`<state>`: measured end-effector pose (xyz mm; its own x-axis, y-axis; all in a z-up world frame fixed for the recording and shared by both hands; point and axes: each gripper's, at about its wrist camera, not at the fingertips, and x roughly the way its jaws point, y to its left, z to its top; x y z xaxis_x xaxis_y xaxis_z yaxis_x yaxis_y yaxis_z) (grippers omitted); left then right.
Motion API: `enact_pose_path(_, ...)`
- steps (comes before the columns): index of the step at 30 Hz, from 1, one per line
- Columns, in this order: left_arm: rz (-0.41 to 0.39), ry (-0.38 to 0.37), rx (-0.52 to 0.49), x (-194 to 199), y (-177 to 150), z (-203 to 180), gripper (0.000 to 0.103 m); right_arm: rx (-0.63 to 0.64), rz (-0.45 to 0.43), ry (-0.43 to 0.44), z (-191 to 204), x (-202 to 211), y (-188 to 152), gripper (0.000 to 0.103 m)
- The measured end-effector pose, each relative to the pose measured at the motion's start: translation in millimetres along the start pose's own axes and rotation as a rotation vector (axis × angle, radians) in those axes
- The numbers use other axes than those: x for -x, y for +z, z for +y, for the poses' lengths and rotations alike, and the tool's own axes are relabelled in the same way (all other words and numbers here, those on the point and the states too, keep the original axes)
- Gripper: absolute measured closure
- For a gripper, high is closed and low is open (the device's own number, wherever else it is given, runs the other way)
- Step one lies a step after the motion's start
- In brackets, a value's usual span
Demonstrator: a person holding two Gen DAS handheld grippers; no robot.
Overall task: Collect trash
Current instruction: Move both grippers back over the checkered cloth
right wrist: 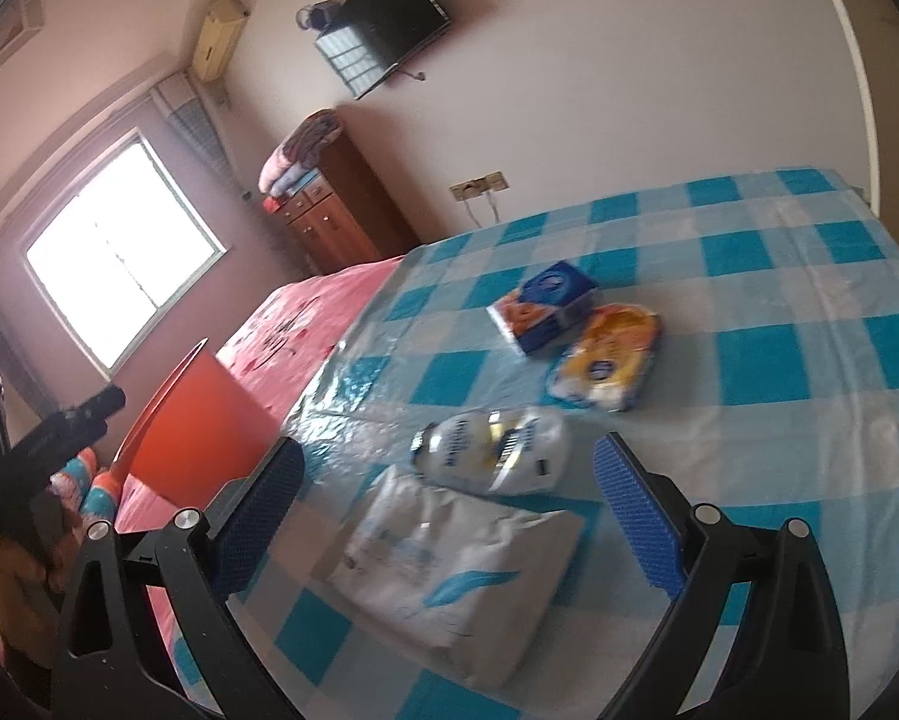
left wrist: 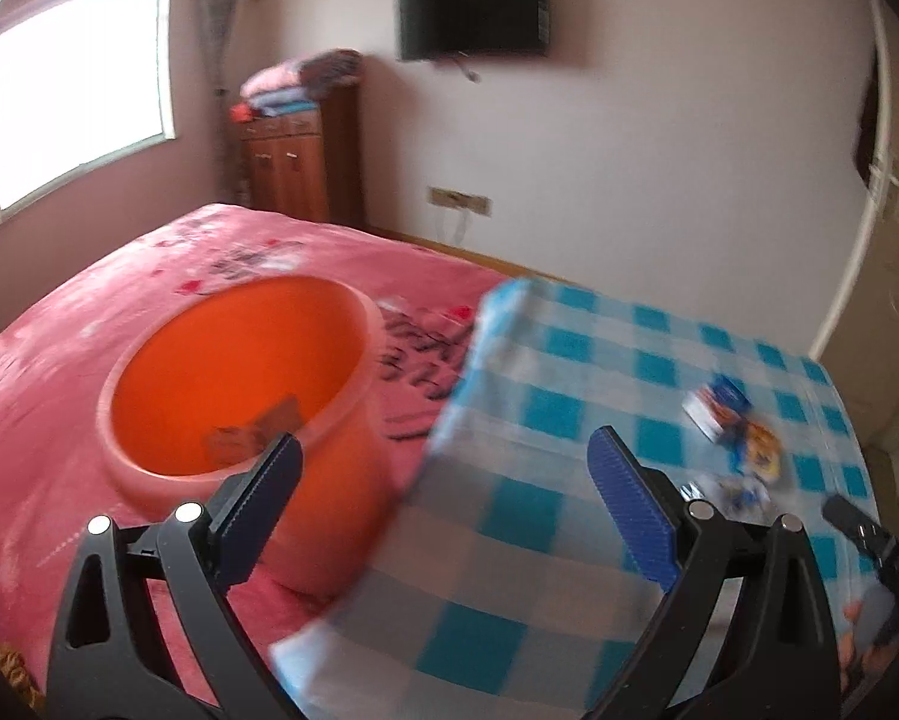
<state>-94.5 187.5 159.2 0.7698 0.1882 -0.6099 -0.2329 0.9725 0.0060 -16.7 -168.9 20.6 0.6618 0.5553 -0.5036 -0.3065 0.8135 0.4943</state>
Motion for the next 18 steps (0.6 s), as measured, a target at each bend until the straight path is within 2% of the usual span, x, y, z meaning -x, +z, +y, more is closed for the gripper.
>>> enact_pose_path(7, 0.055, -0.101, -0.089, -11, -17, -51, 0.007, 0.002, -0.011, -0.075, -19, 4, 6, 0.007)
enact_pose_path(18, 0.181, -0.219, -0.2, -27, -63, -121, 0.007, -0.022, -0.002, -0.145, -50, 6, 12, 0.007)
